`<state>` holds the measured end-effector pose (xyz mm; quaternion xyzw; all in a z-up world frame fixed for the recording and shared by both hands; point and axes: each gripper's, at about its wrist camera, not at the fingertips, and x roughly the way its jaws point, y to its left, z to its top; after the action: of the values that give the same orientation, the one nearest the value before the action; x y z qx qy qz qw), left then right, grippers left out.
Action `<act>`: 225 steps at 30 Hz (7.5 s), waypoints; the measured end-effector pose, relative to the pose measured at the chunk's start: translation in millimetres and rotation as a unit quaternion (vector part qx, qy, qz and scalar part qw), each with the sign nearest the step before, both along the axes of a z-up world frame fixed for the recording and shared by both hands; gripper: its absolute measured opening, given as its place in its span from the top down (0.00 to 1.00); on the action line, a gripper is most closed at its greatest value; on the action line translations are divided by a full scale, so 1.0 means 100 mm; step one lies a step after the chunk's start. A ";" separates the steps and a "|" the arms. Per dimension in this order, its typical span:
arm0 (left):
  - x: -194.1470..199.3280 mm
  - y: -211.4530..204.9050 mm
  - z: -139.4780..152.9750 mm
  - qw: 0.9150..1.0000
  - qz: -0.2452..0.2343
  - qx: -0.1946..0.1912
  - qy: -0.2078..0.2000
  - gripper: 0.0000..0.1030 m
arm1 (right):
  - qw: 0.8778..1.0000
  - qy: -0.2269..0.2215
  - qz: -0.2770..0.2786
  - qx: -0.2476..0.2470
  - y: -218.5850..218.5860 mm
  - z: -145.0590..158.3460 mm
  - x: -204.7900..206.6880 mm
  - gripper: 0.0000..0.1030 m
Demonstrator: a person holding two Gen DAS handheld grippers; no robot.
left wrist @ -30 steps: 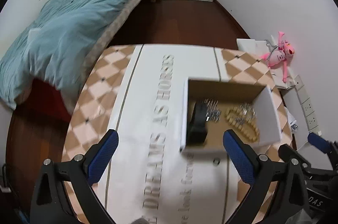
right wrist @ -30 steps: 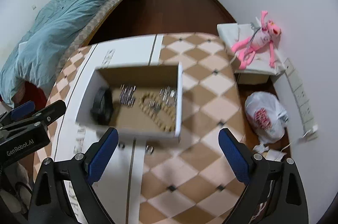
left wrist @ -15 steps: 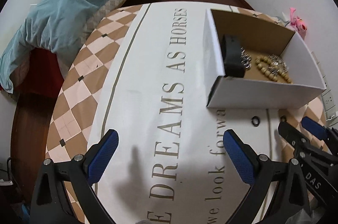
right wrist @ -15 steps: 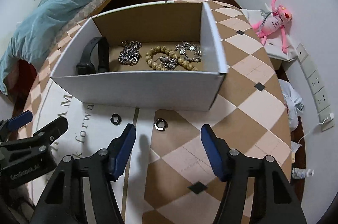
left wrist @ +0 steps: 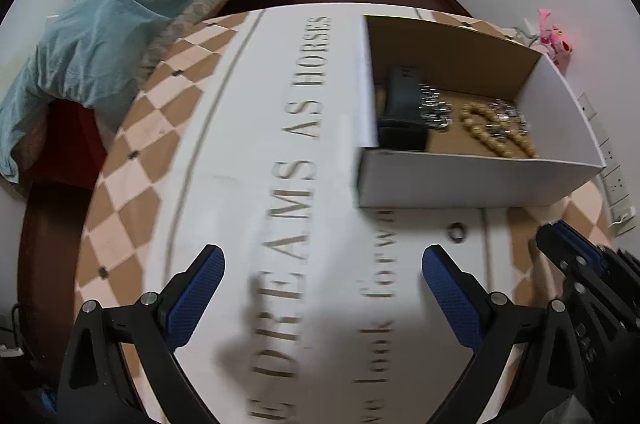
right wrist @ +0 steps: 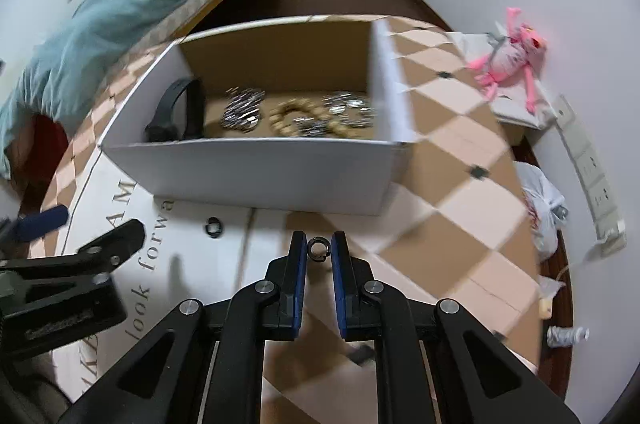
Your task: Organize jewelry
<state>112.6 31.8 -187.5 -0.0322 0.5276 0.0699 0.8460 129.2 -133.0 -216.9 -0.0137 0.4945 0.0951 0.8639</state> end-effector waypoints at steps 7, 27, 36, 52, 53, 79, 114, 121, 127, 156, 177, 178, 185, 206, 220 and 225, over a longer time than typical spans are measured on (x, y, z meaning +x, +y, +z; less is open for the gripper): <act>0.11 -0.42 -0.06 0.999 -0.042 -0.021 -0.004 0.03 | 0.999 0.010 -0.046 0.004 -0.43 0.04 -0.05 0.88; 0.15 -0.71 -0.09 0.996 -0.088 -0.030 -0.012 0.90 | 0.998 0.008 -0.063 0.010 -0.56 0.13 -0.07 0.87; -0.09 -0.63 0.23 0.993 -0.091 -0.063 -0.039 0.90 | 0.998 -0.014 -0.047 0.031 -0.55 0.41 -0.19 0.87; 0.70 -0.26 0.80 0.982 -0.102 -0.157 -0.001 0.90 | 0.992 0.032 0.015 0.118 -0.23 0.92 0.62 0.87; 0.78 -0.24 0.75 0.981 -0.097 -0.168 0.016 0.90 | 0.992 0.048 0.021 0.114 -0.20 0.87 0.70 0.88; 0.75 0.06 0.74 0.999 -0.024 -0.038 0.005 0.01 | 0.996 0.075 0.005 -0.041 -0.16 0.78 0.90 0.07; -0.73 -0.08 2.21 0.990 -0.025 -0.008 -0.136 0.01 | 0.995 -0.083 -0.039 -0.032 -0.41 2.44 -0.65 0.03; -0.96 -0.07 2.42 0.989 -0.023 -0.021 -0.145 0.01 | 0.991 -0.119 -0.044 -0.035 -0.46 2.86 -0.97 0.00; -1.04 -0.04 2.55 0.988 -0.016 -0.023 -0.149 0.01 | 0.991 -0.127 -0.044 -0.028 -0.46 3.04 -1.09 0.00; -0.28 -0.03 2.19 0.997 -0.013 -0.004 -0.078 0.01 | 0.996 -0.052 -0.044 -0.056 -0.35 2.55 -0.20 0.00; -0.12 0.04 1.96 0.999 -0.006 -0.016 -0.048 0.01 | 0.997 -0.009 -0.039 -0.068 -0.28 2.24 0.01 0.00; -0.12 0.04 1.96 0.999 -0.005 -0.016 -0.047 0.01 | 0.997 -0.009 -0.038 -0.068 -0.28 2.24 0.01 0.00; -0.11 0.06 1.95 0.999 -0.003 -0.013 -0.047 0.01 | 0.997 -0.007 -0.036 -0.068 -0.27 2.23 0.01 0.00; -0.16 0.06 1.94 0.999 -0.007 -0.009 -0.049 0.01 | 0.997 -0.006 -0.031 -0.068 -0.24 2.24 -0.03 0.00; -0.17 0.03 2.03 0.999 -0.007 -0.007 -0.053 0.01 | 0.997 -0.007 -0.030 -0.065 -0.23 2.29 -0.05 0.00; -0.17 0.04 2.02 0.999 -0.007 -0.007 -0.053 0.01 | 0.997 -0.008 -0.030 -0.064 -0.25 2.31 -0.04 0.00</act>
<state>95.5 35.5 15.0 -0.0379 0.4826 0.0588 0.8730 125.0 -157.5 13.9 -0.0548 0.4930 0.0372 0.8675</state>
